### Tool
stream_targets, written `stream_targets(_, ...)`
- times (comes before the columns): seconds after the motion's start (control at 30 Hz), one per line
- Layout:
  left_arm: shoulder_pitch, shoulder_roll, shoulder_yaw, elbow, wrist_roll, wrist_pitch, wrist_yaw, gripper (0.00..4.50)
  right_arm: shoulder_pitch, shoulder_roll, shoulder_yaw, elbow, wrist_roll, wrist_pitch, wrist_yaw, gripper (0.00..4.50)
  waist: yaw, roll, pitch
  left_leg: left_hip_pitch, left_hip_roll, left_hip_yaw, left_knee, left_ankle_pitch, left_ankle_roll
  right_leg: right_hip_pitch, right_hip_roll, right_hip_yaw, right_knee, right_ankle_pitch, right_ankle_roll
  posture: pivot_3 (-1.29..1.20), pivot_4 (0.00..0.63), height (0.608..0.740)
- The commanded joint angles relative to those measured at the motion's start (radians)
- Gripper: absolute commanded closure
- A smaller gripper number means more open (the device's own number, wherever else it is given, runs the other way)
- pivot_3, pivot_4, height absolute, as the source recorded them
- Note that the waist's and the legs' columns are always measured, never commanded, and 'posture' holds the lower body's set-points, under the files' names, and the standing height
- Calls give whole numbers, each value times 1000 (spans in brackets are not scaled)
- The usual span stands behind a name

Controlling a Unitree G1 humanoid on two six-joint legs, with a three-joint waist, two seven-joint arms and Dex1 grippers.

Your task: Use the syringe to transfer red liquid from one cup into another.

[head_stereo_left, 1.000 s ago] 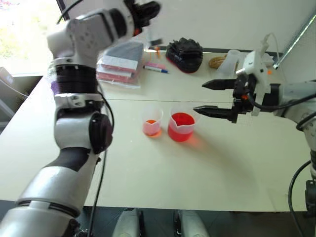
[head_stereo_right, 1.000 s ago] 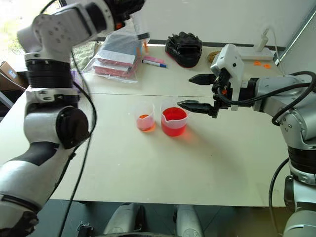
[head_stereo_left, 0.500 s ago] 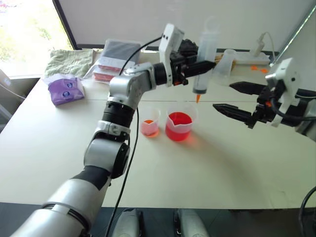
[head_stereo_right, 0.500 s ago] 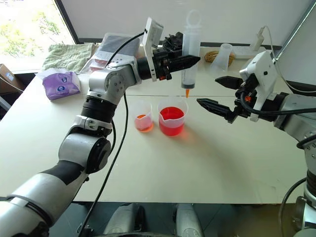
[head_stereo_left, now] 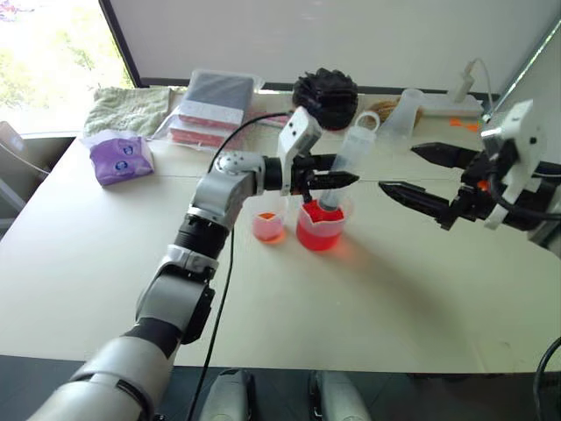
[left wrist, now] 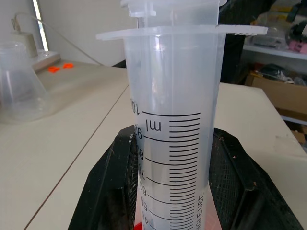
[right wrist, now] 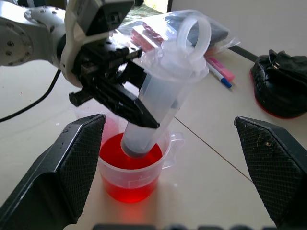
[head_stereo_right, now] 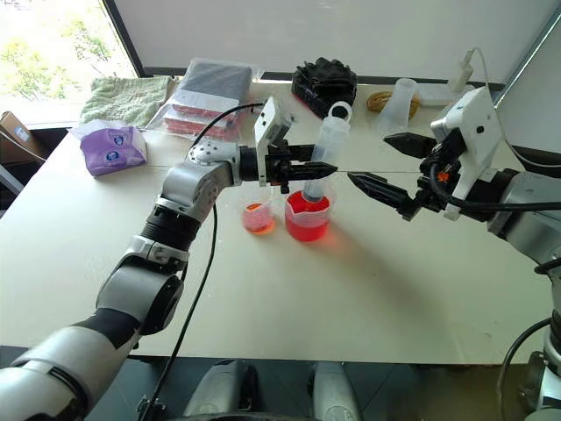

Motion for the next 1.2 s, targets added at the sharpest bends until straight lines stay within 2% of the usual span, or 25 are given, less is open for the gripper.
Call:
stream_targets(0.03, 39, -19, 6, -58, -1, -67, 30, 3025, -70, 26, 7, 35, 48, 18, -68, 0, -1, 0, 0, 0, 0, 0, 0, 0, 0, 0, 0, 0, 0, 0, 0, 0, 150, 740)
stream_targets(0.13, 80, -31, 18, -74, -10, -87, 47, 3025, -100, 46, 57, 52, 14, 27, -136, 0, 0, 0, 0, 0, 1, 0, 1, 0, 0, 0, 0, 0, 0, 0, 0, 0, 150, 740)
stream_targets(0.6, 148, -38, 10, -110, 8, -199, 90, 3025, -215, 228, 90, 78, 157, 146, -447, 0, 0, 0, 0, 0, 1, 0, 1, 0, 0, 0, 0, 0, 0, 0, 0, 0, 150, 740)
stream_targets(0.93, 164, -30, -8, -144, 17, -210, 95, 3025, -261, 295, 142, 106, 84, 143, -599, 0, -1, 1, 0, -1, 1, 0, 1, 0, 1, 0, 0, 0, 0, 0, 0, 0, 150, 740)
stream_targets(1.2, 170, -27, -11, -158, 18, -206, 101, 3025, -285, 350, 161, 117, 34, 130, -653, 0, -2, 1, 0, -1, 1, 0, 1, 0, 1, 0, 0, 0, 0, 0, 0, 0, 150, 740)
